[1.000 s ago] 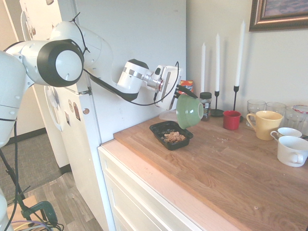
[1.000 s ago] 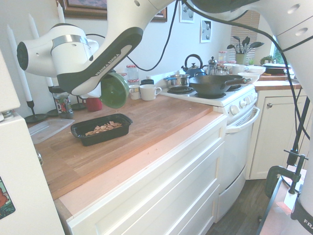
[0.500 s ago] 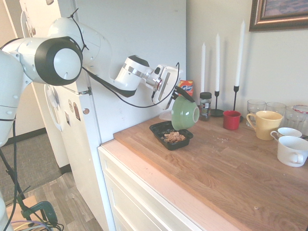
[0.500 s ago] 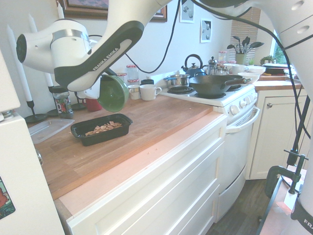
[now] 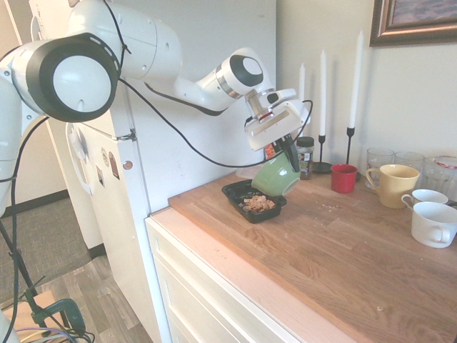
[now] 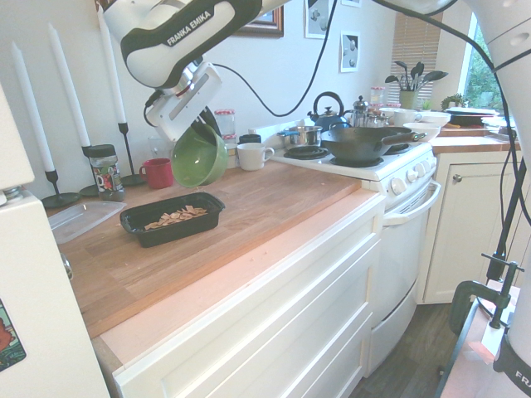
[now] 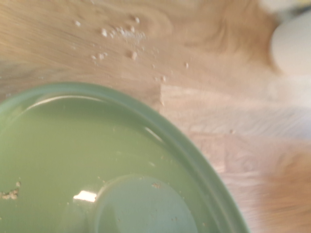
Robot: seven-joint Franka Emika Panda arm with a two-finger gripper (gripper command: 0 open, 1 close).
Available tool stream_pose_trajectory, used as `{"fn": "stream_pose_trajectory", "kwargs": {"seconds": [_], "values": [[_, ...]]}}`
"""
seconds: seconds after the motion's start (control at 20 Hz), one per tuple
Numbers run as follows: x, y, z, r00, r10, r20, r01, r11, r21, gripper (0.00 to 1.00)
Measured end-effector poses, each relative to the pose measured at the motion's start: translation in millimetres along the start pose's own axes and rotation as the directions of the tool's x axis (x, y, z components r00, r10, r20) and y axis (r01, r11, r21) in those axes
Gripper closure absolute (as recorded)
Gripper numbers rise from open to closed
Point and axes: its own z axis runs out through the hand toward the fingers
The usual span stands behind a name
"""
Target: Pour the cereal into the box
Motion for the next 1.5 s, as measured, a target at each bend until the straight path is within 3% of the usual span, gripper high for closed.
{"fn": "stream_pose_trajectory", "kwargs": {"seconds": [0.15,0.3,0.6,0.75,1.5], "values": [[45.0,54.6,29.2,0.989,0.059,0.137,-0.074,0.992,0.103,1.0],[74.3,99.2,63.6,0.953,0.109,0.282,-0.17,0.964,0.203,1.0],[92.8,117.4,143.4,0.855,0.123,0.504,-0.348,0.856,0.382,1.0],[97.2,117.8,178.0,0.833,0.127,0.539,-0.386,0.831,0.4,1.0],[109.9,121.9,246.2,0.778,0.155,0.609,-0.453,0.81,0.372,1.0]]}}
